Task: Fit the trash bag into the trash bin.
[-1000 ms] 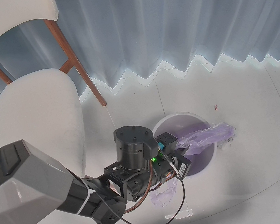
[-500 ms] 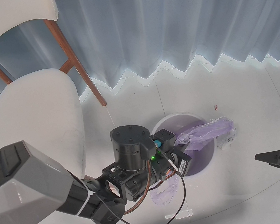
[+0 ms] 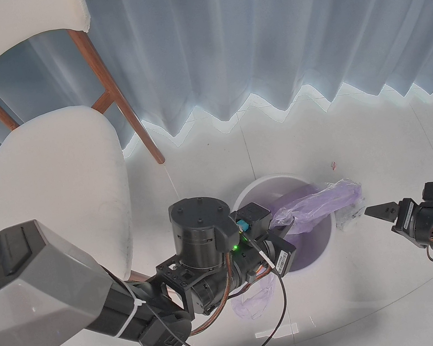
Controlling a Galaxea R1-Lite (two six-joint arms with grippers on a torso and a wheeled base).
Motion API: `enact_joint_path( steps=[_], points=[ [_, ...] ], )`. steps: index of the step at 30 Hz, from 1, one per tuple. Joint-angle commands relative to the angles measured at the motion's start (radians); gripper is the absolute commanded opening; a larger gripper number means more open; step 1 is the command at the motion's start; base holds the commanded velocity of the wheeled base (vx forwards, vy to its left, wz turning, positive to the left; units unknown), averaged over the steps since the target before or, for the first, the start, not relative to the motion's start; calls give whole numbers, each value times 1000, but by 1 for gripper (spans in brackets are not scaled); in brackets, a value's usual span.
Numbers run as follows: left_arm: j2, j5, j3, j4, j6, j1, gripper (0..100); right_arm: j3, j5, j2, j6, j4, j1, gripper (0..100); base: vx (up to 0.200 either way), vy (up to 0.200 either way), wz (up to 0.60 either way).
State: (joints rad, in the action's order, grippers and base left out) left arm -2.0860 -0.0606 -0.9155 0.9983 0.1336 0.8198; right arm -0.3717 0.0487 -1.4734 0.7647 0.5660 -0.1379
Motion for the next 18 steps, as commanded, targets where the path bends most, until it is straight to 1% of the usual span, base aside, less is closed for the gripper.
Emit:
enact_joint_path(
  steps=[1, 8, 11, 13, 18],
  points=[
    [3, -1, 14, 2, 0, 2, 0, -49, -1, -142, 2, 28, 26, 100, 0, 0, 0],
    [10, -4, 20, 2, 0, -1, 0, -162, -6, -231, 4, 28, 27, 100, 0, 0, 0],
    [12, -4, 27, 2, 0, -1, 0, -222, -23, -263, 5, 28, 30, 100, 0, 0, 0],
    [12, -4, 27, 2, 0, -1, 0, -240, -36, -277, 5, 26, 29, 100, 0, 0, 0],
    [14, -4, 27, 2, 0, 1, 0, -265, -40, -300, 4, 28, 23, 100, 0, 0, 0]
  ],
)
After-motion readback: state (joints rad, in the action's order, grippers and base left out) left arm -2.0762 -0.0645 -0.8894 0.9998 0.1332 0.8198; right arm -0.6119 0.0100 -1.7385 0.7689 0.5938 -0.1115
